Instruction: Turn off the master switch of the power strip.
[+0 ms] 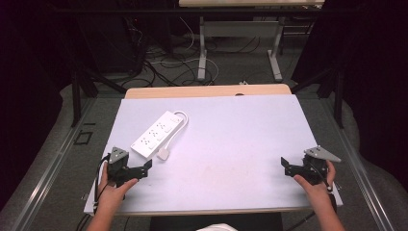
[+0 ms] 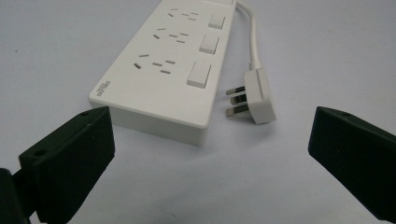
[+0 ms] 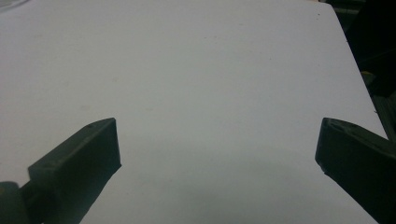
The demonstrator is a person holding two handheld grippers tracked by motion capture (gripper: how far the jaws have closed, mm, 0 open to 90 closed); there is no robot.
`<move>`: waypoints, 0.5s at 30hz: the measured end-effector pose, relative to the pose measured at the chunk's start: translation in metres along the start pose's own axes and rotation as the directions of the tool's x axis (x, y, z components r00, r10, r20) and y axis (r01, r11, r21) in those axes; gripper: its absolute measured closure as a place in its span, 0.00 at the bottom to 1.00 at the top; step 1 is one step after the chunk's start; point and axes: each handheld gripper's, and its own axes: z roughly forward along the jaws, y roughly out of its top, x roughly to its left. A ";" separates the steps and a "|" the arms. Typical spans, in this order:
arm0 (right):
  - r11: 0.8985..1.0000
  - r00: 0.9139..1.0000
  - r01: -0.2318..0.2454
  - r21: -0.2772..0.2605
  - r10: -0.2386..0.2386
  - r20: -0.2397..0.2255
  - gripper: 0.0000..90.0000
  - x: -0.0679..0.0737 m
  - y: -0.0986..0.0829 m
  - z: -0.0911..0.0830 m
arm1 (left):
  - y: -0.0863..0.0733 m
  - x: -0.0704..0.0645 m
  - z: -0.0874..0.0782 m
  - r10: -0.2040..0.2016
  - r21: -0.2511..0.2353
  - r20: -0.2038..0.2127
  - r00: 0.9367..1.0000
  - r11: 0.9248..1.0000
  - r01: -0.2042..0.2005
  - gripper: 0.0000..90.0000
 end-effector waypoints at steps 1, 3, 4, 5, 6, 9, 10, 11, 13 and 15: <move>1.000 1.000 0.022 0.008 -0.022 -0.012 0.00 0.001 -0.001 -0.002 | 0.000 -0.001 0.000 0.009 -0.004 0.001 1.000 1.000 -0.009 0.01; 0.999 0.999 0.040 0.000 -0.040 -0.015 0.00 0.003 -0.003 -0.001 | 0.000 -0.003 0.001 0.008 0.007 0.009 1.000 1.000 -0.008 0.01; 0.999 0.999 0.045 0.001 -0.045 -0.014 0.00 0.003 -0.003 -0.001 | 0.000 -0.003 0.001 0.011 0.009 0.014 1.000 1.000 -0.011 0.01; 0.999 0.999 0.045 0.001 -0.045 -0.014 0.00 0.003 -0.003 -0.001 | -0.001 -0.004 0.001 0.012 0.008 0.017 1.000 1.000 -0.012 0.01; 0.999 0.999 0.048 0.007 -0.048 -0.021 0.00 0.003 -0.003 -0.001 | -0.001 -0.004 0.001 0.015 0.008 0.017 1.000 1.000 -0.015 0.01; 0.998 0.998 0.067 0.006 -0.067 -0.020 0.00 0.006 -0.002 0.000 | -0.003 -0.005 0.002 0.024 0.008 0.006 1.000 1.000 -0.024 0.01; 0.998 0.998 0.061 -0.003 -0.061 -0.021 0.00 0.006 -0.002 0.002 | -0.003 -0.005 0.002 0.025 0.009 0.000 1.000 1.000 -0.025 0.01; 0.998 0.997 0.067 -0.004 -0.067 -0.023 0.00 0.006 -0.003 0.004 | -0.003 -0.005 0.002 0.026 0.011 -0.005 1.000 1.000 -0.026 0.01; 0.998 0.997 0.069 0.013 -0.069 -0.030 0.00 0.006 -0.004 0.005 | -0.003 -0.005 0.001 0.019 0.008 -0.005 1.000 1.000 -0.019 0.01; 0.997 0.997 0.068 0.019 -0.068 -0.033 0.00 0.006 -0.004 0.005 | -0.004 -0.005 0.001 0.018 0.009 -0.006 1.000 1.000 -0.018 0.01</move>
